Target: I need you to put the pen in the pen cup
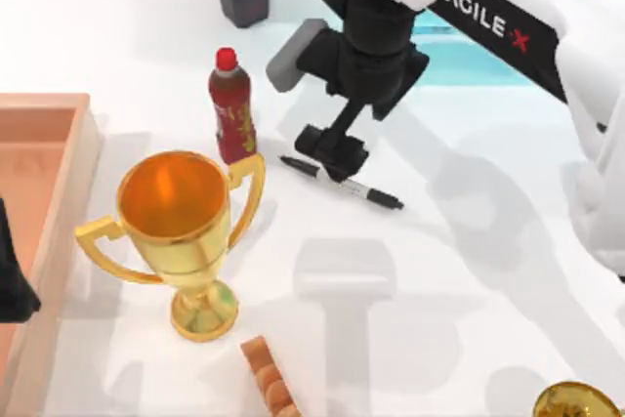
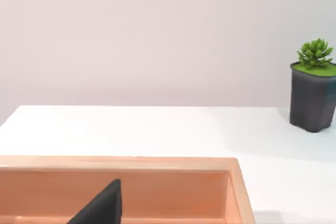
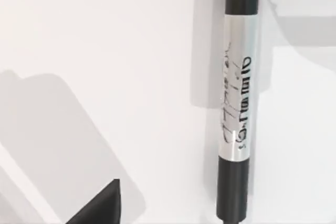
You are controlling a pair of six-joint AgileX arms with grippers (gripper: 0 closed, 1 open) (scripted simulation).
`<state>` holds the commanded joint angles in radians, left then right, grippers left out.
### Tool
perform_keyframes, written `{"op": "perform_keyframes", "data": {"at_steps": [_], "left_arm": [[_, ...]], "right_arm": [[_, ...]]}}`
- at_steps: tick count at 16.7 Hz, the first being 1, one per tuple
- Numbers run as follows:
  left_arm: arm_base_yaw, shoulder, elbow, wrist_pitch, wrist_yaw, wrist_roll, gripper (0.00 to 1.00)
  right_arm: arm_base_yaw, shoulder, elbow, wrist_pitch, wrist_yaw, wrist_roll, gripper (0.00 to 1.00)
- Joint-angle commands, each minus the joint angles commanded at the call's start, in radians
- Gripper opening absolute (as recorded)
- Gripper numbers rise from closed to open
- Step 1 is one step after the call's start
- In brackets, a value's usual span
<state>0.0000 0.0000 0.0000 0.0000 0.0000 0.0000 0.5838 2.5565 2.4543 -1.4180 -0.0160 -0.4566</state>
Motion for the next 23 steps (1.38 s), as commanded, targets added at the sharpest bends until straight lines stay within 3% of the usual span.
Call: {"op": "perform_keyframes", "data": {"at_steps": [8, 14, 23], "left_arm": [[0.0, 0.0, 0.0, 0.0, 0.0, 0.0, 1.0], [0.0, 0.0, 0.0, 0.0, 0.0, 0.0, 1.0], [0.0, 0.0, 0.0, 0.0, 0.0, 0.0, 1.0]], "right_arm": [[0.008, 0.041, -0.257, 0.304, 0.0, 0.005, 1.0], [0.01, 0.048, -0.285, 0.335, 0.0, 0.007, 1.0], [0.01, 0.048, -0.285, 0.335, 0.0, 0.007, 0.32]]}}
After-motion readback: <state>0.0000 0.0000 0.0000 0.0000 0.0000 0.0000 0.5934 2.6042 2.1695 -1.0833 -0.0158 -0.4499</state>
